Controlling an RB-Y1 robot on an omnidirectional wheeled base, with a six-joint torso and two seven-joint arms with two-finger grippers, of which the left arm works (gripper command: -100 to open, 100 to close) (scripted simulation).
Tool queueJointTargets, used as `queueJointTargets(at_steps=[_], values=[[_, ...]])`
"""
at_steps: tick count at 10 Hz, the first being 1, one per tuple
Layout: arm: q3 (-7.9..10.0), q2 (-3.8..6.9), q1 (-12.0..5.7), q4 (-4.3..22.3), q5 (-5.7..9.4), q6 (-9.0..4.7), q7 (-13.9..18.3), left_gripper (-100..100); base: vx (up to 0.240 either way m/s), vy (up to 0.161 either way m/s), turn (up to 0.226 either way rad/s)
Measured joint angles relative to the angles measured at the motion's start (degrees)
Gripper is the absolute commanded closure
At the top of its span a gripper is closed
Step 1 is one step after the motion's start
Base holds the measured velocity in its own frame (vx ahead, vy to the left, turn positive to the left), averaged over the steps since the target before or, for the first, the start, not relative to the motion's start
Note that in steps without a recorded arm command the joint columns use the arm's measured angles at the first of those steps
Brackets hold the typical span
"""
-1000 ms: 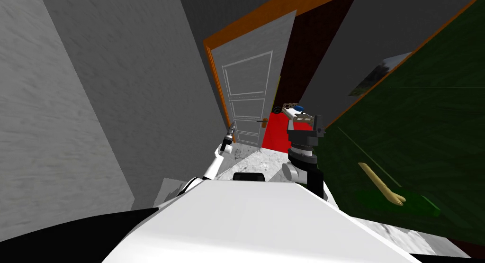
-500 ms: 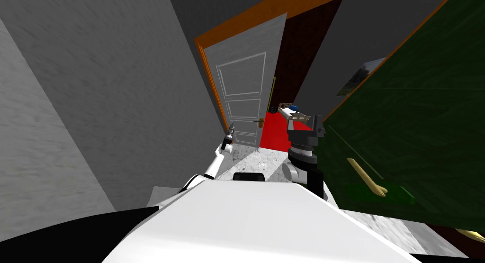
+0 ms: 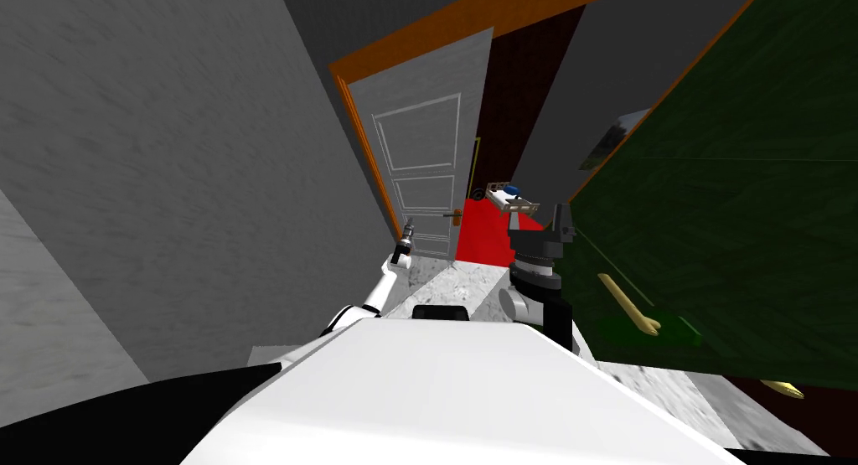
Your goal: Pull the door open
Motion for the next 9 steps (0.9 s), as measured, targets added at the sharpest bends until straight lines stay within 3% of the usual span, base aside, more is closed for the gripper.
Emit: queueJointTargets(at_steps=[9], values=[[2.46,-1.42,-3.11,8.44,4.74,-0.21,-2.70,-100,0.020,-0.027,-0.095]])
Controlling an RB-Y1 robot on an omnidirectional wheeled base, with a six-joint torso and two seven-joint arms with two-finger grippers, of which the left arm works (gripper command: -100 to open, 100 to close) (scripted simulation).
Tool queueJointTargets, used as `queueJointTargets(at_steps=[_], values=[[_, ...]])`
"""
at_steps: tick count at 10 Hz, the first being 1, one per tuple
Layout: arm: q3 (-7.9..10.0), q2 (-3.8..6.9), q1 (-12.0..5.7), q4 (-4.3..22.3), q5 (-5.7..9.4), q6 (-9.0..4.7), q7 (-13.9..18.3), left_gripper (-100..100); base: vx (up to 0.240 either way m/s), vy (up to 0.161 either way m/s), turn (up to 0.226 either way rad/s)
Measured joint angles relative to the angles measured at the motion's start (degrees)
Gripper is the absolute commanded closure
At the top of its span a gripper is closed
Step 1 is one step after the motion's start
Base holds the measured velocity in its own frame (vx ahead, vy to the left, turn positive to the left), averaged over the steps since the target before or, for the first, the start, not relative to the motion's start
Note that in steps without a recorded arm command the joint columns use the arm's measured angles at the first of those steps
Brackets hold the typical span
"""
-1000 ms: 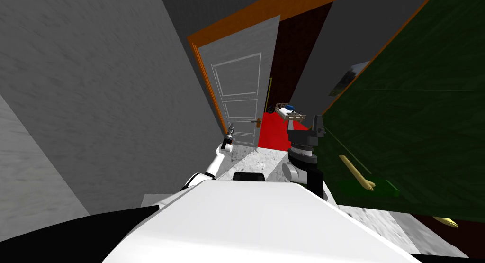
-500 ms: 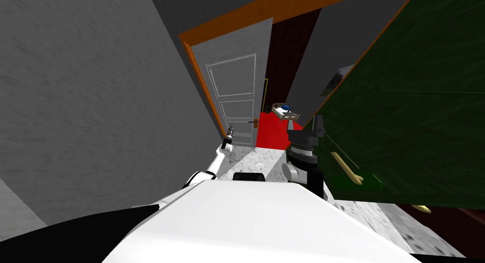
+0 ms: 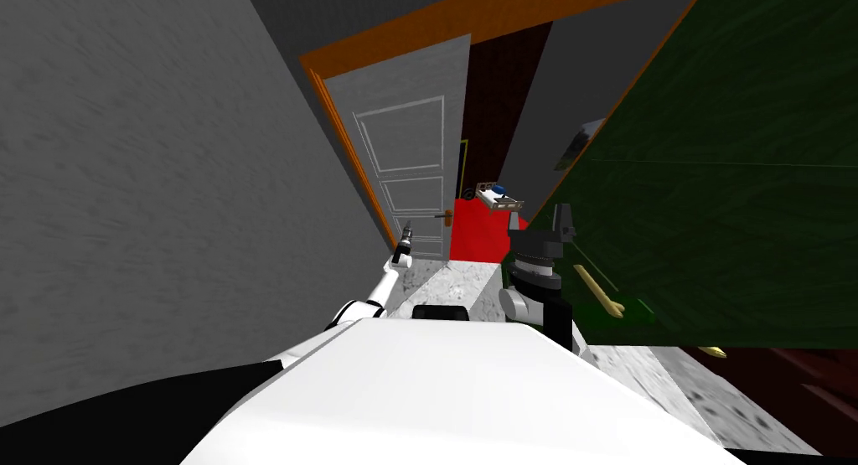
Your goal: Pull the door open
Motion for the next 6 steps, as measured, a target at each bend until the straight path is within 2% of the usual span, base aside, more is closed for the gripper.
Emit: queueJointTargets(at_steps=[3,6], values=[[0.96,-0.60,-1.23,3.13,1.72,-0.13,-0.81,-100,0.030,-0.031,-0.121],[2.18,-1.44,-2.17,6.49,4.06,-0.26,-1.74,-100,0.033,-0.045,-0.115]])
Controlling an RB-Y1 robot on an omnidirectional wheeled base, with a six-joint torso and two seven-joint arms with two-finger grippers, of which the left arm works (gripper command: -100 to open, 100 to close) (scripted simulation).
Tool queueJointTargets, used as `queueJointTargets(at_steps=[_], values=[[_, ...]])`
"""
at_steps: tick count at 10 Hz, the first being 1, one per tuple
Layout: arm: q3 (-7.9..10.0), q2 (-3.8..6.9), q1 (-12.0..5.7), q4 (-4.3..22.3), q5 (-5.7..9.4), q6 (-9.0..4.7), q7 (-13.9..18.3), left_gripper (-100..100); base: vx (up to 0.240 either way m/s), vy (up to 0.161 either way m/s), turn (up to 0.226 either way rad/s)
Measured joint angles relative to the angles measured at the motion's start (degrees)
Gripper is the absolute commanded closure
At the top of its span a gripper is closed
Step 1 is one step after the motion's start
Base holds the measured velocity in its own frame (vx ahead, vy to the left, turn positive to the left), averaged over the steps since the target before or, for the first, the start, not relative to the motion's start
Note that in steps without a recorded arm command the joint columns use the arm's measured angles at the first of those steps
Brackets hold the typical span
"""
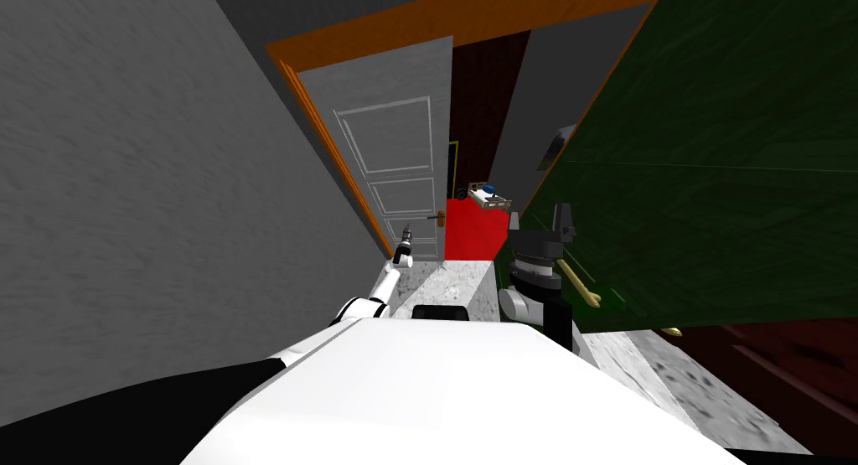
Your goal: Pull the door open
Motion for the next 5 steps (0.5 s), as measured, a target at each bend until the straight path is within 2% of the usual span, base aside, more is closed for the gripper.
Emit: queueJointTargets(at_steps=[2,3,5], values=[[0.84,-1.04,-0.01,1.09,1.36,0.34,-1.01,-100,0.040,-0.040,-0.099],[1.08,-1.24,-0.24,1.64,1.78,0.44,-1.22,-100,0.027,-0.034,-0.042],[1.71,-1.82,-0.85,3.60,2.94,0.16,-1.49,-100,0.043,-0.046,-0.116]])
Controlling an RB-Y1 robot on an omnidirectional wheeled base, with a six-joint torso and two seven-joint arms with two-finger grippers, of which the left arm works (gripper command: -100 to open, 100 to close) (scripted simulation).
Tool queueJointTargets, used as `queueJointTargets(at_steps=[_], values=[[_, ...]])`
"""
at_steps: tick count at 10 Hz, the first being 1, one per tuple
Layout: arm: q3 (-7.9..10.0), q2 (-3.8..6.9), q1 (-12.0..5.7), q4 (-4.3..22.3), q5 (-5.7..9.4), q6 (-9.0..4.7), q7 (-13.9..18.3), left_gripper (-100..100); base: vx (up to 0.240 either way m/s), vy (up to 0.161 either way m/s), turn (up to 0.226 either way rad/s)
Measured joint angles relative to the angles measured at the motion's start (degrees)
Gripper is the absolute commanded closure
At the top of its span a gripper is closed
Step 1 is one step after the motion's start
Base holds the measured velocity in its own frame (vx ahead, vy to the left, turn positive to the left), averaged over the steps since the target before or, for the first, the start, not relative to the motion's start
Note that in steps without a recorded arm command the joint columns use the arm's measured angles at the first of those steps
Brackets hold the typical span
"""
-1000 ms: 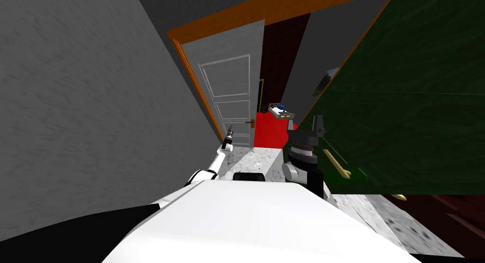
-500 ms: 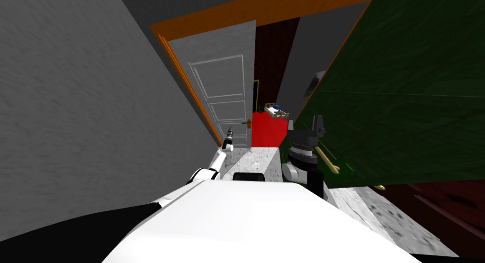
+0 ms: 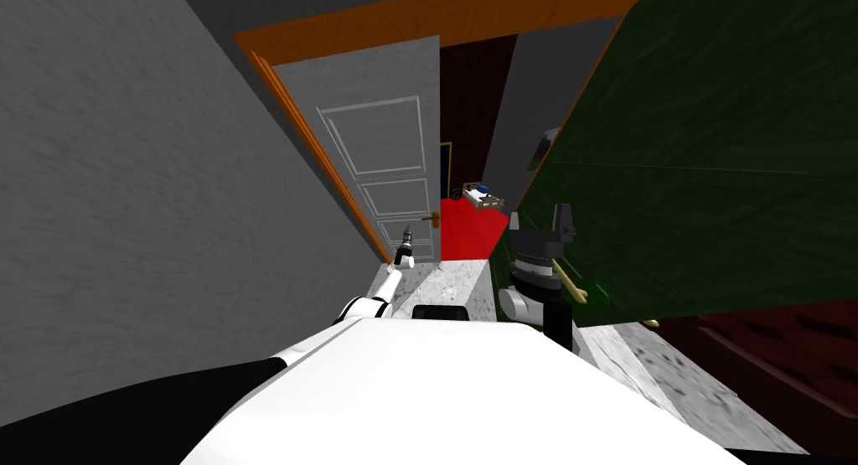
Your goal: Pull the door open
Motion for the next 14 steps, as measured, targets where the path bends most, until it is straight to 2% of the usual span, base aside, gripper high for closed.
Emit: queueJointTargets(at_steps=[6,7,8,9,11,12,14], values=[[1.99,-2.72,-1.11,4.58,3.39,-0.02,-1.53,-100,0.076,-0.064,-0.071],[2.24,-3.16,-1.64,6.17,3.97,-0.43,-1.54,-100,0.146,-0.136,-0.083],[2.73,-4.04,-1.88,7.26,4.72,-0.59,-1.82,-100,0.166,-0.109,-0.034],[3.15,-4.89,-1.59,7.06,5.22,-0.23,-2.36,-100,0.182,-0.075,-0.014],[3.59,-5.76,-2.44,9.17,6.05,-0.55,-2.42,-100,0.154,-0.081,-0.012],[3.62,-5.83,-2.52,9.32,6.10,-0.63,-2.42,-100,0.003,-0.002,-0.189],[3.87,-4.18,-1.93,8.90,6.27,-0.43,-1.95,-100,-0.035,0.033,-0.194]])
